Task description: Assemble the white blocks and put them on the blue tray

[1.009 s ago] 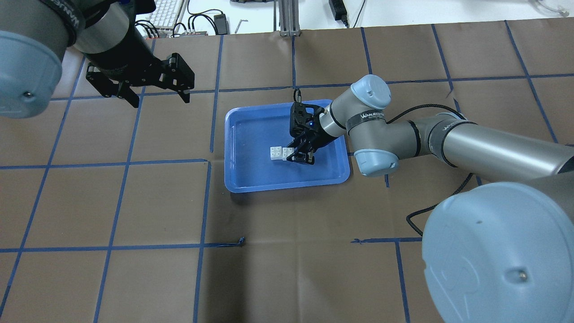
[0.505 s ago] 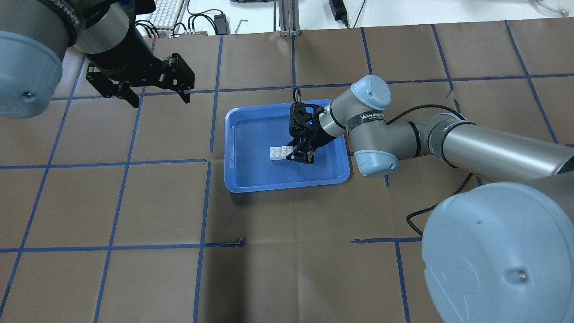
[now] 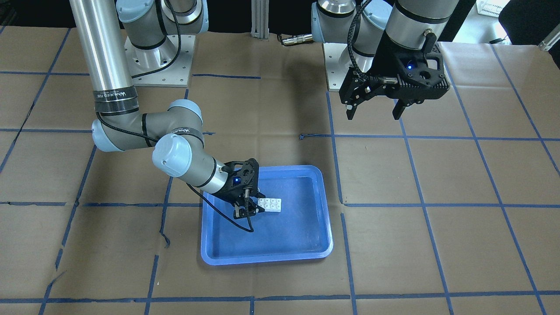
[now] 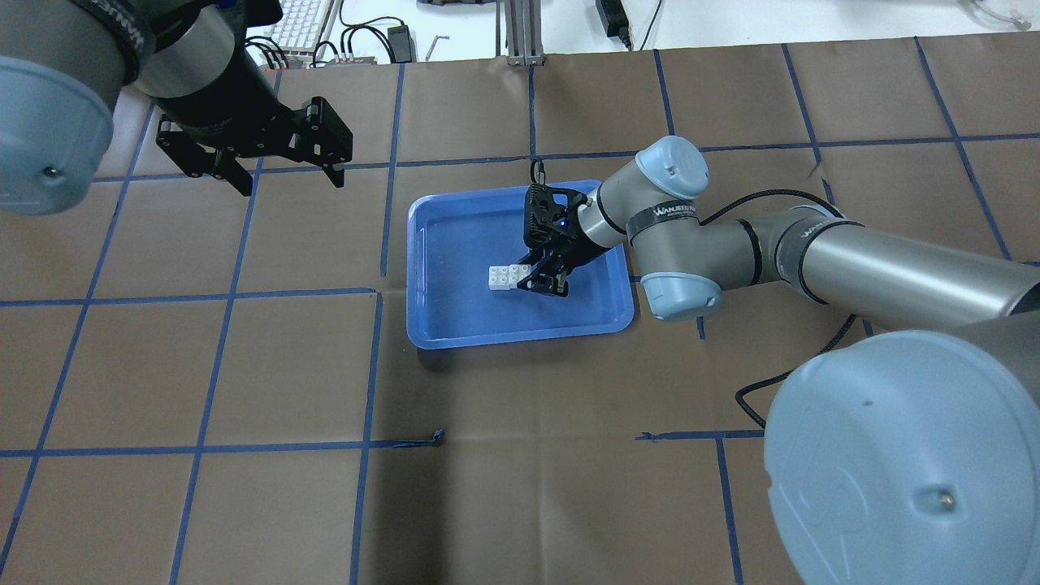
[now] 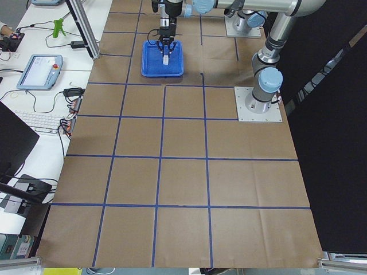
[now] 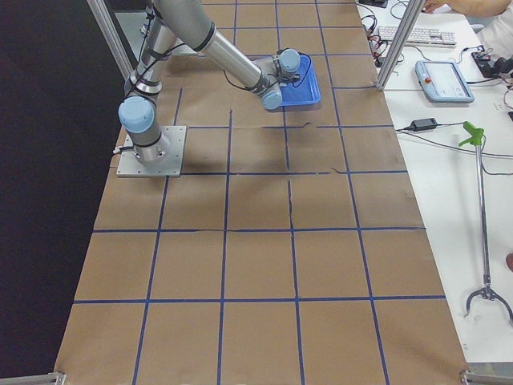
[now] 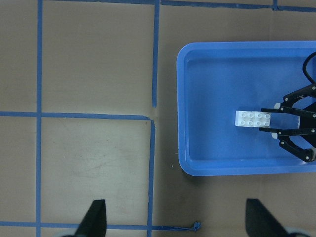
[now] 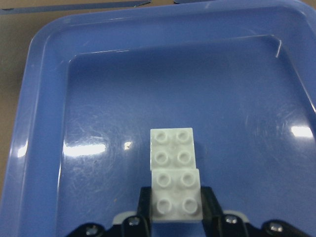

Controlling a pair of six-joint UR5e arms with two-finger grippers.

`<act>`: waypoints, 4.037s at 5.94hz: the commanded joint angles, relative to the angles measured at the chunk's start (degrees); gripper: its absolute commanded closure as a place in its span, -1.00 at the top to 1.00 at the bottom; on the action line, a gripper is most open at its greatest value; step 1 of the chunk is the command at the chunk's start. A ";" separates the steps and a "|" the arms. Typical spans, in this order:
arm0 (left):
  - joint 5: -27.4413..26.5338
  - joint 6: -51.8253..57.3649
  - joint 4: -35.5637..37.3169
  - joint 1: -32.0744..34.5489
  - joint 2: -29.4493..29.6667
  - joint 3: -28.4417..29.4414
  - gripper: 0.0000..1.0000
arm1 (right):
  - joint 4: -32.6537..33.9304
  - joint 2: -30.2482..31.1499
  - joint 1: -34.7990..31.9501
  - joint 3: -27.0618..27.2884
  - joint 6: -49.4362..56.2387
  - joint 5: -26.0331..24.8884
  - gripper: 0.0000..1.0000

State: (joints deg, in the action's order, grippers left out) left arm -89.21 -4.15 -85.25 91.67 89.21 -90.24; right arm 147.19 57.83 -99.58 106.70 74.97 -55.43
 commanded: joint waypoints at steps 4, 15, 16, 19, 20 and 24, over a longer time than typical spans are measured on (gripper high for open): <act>-0.09 -0.16 0.61 0.00 0.00 -0.02 0.99 | 0.03 -0.09 0.00 0.00 0.00 0.68 -0.16; -0.09 -0.16 0.88 0.09 -0.09 -0.55 0.99 | 0.64 0.17 0.17 -0.70 -4.72 0.50 1.00; -0.09 -0.16 0.88 0.09 -0.09 -0.55 0.99 | 0.64 2.09 0.17 -0.79 -9.44 -0.54 1.00; -0.09 -0.16 0.88 0.09 -0.09 -0.55 0.99 | -13.33 9.99 1.66 -5.51 -18.19 -11.67 1.00; -0.09 -0.16 0.88 0.09 -0.09 -0.55 0.98 | -24.04 12.28 2.71 -10.41 -19.06 -16.50 1.00; -0.09 -0.16 0.88 0.09 -0.09 -0.55 0.99 | -46.53 20.54 8.69 -20.04 -45.93 -26.91 1.00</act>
State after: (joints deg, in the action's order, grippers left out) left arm -89.30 -4.31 -84.37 91.76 89.13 -90.79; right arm 104.33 75.56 -91.89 87.45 38.93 -80.51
